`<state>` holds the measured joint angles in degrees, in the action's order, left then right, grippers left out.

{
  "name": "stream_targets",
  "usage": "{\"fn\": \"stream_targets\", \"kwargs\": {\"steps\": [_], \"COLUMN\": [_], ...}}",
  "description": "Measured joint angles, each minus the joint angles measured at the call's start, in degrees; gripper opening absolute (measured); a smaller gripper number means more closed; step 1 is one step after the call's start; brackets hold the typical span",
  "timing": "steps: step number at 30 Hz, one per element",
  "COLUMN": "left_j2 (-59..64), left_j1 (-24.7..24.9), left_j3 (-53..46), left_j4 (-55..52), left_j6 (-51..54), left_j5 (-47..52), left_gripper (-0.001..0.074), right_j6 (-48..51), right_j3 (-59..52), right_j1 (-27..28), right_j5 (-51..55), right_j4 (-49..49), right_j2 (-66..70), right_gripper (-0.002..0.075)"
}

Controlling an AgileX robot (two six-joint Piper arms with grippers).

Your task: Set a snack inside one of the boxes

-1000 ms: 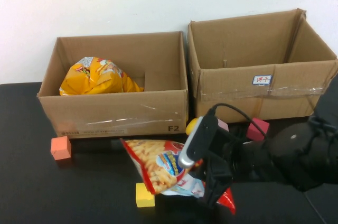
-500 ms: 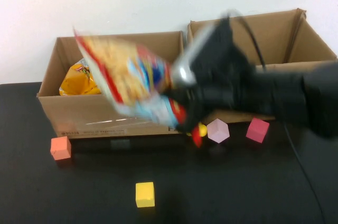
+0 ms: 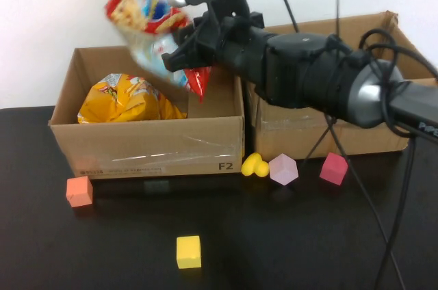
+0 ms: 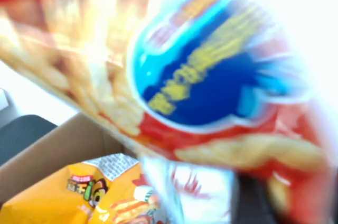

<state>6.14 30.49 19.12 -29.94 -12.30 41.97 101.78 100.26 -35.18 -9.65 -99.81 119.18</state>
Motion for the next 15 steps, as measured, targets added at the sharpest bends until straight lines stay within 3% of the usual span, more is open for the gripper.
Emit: {"fn": "stream_targets", "kwargs": {"steps": [4, 8, 10, 13, 15], "left_j2": [0.0, 0.0, 0.0, 0.0, 0.0], "left_j1": [0.0, 0.0, 0.0, 0.0, 0.0], "left_j3": [0.0, 0.0, 0.0, 0.0, 0.0], "left_j4": [0.0, 0.0, 0.0, 0.0, 0.0], "left_j6": [0.0, 0.0, 0.0, 0.0, 0.0], "left_j5": [0.0, 0.0, 0.0, 0.0, 0.0], "left_gripper": [-0.0001, -0.0001, -0.0001, -0.0001, -0.0001], "right_j6": [-1.6, -2.0, -2.0, -1.4, -0.9], "right_j3": [1.0, 0.4, -1.7, -7.2, -11.6], "right_j1": [0.0, -0.6, -1.6, -3.8, -5.3], "right_j5": [0.0, -0.1, 0.6, 6.2, 11.4], "right_j4": [-0.1, -0.1, -0.1, -0.1, -0.1], "right_j2": [0.6, -2.4, -6.4, -14.0, -19.4], "right_gripper": [0.0448, 0.0449, 0.0385, 0.0150, 0.0064]}}
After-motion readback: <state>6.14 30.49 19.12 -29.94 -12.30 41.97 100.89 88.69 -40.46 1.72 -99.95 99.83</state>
